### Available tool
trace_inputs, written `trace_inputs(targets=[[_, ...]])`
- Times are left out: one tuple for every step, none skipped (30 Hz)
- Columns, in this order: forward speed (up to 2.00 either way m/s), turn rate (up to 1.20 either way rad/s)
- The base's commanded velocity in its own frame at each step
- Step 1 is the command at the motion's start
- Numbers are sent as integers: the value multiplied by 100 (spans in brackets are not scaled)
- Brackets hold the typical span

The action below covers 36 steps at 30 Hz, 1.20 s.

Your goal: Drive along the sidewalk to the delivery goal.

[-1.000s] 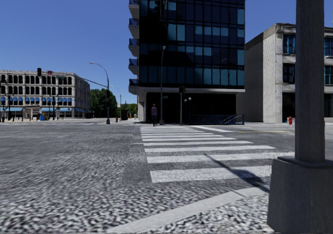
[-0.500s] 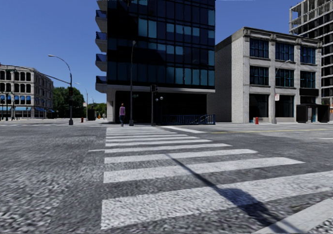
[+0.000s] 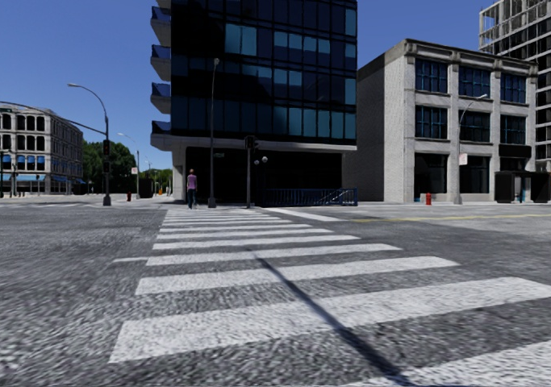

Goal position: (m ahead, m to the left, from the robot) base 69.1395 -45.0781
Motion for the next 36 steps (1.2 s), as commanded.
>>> trace_inputs(targets=[[140, 0], [139, 0], [139, 0], [139, 0], [138, 0], [138, 0], [138, 0], [138, 0], [138, 0], [138, 0], [138, 0], [138, 0], [138, 0], [138, 0], [138, 0], [138, 0], [138, 0], [138, 0], [138, 0], [138, 0], [138, 0], [138, 0], [138, 0], [138, 0], [138, 0], [138, 4], [138, 11], [138, 16], [139, 23], [139, 23], [139, 29], [142, 34], [153, 38], [153, 38], [200, 40], [200, 41]])
